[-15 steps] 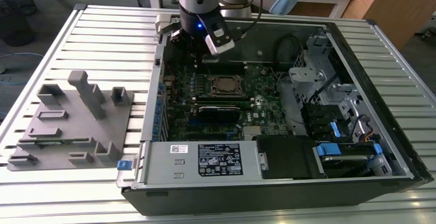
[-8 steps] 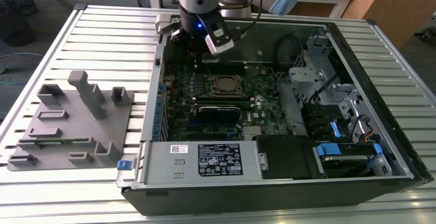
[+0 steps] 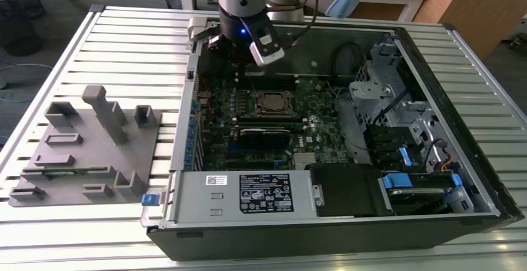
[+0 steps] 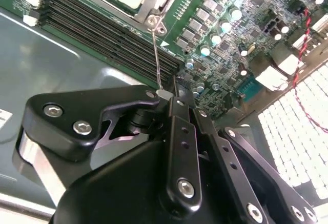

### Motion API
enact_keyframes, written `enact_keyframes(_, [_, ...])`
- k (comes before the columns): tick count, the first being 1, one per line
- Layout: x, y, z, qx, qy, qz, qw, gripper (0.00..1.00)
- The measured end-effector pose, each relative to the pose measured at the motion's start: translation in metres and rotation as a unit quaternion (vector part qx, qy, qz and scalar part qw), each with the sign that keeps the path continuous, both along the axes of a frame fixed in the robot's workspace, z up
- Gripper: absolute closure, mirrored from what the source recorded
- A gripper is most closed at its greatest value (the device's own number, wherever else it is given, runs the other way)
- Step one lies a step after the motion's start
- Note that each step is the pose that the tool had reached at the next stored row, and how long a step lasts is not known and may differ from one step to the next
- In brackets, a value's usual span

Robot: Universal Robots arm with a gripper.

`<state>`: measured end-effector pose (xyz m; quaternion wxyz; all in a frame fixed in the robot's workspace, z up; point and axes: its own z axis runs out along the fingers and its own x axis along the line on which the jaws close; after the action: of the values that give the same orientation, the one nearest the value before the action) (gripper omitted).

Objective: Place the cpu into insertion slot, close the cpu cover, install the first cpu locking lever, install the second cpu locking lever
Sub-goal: 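Install the first cpu locking lever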

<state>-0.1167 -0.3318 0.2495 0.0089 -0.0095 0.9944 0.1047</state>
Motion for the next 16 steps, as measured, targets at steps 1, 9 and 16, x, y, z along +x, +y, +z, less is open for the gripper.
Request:
enact_keyframes(1, [0.002,0.0000,0.0000,0.0000,0.0000,0.000,1.0000,0.89])
enact_keyframes(9, [0.019,-0.0002,0.0000,0.0000,0.0011,0.000,1.0000,0.89])
enact_keyframes(16, [0.033,-0.0007,0.0000,-0.0001,0.0017,0.000,1.0000,0.89])
